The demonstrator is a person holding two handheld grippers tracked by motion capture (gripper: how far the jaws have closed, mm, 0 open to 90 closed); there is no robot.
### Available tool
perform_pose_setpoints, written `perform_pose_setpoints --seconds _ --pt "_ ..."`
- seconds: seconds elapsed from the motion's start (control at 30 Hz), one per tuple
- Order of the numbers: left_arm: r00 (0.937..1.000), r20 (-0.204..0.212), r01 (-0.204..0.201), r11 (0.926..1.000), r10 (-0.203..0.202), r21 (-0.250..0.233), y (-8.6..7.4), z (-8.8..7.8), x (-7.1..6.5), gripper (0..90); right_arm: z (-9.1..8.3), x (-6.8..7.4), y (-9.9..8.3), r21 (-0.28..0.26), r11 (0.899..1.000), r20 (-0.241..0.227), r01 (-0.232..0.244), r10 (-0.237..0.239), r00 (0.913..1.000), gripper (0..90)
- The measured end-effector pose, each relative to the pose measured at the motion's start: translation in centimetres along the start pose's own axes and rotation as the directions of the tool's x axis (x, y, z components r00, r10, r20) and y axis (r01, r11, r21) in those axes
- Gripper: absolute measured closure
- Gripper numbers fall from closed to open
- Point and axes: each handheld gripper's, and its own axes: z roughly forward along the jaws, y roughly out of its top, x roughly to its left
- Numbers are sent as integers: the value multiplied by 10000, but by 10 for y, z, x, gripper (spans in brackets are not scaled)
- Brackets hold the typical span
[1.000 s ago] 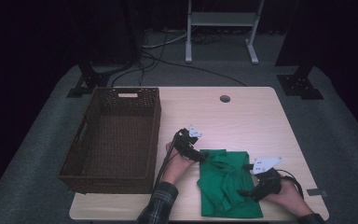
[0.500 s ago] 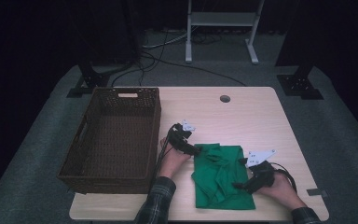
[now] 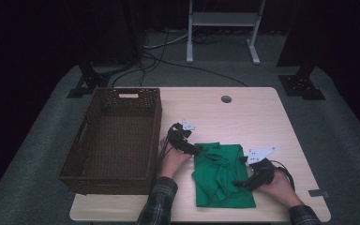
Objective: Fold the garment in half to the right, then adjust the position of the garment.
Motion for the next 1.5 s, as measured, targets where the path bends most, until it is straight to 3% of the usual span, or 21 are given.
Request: perform_pose_setpoints --seconds 0.27,0.57,1.27,1.5 --pt "10000 15 1 10000 -1 -4 0 0 0 0 -9 2 4 -169 9995 69 -249 250 9997 21" --pt "10000 19 5 10000 -5 -2 0 0 0 0 -21 14 20 -855 9954 -138 -427 417 9990 22" --pt "10000 24 4 10000 -4 -5 0 0 0 0 -10 37 55 -1114 9933 -382 -307 266 9989 25" --pt "10000 23 5 10000 -5 -5 0 0 0 0 -4 40 62 -1241 9910 -541 -497 433 9976 68"
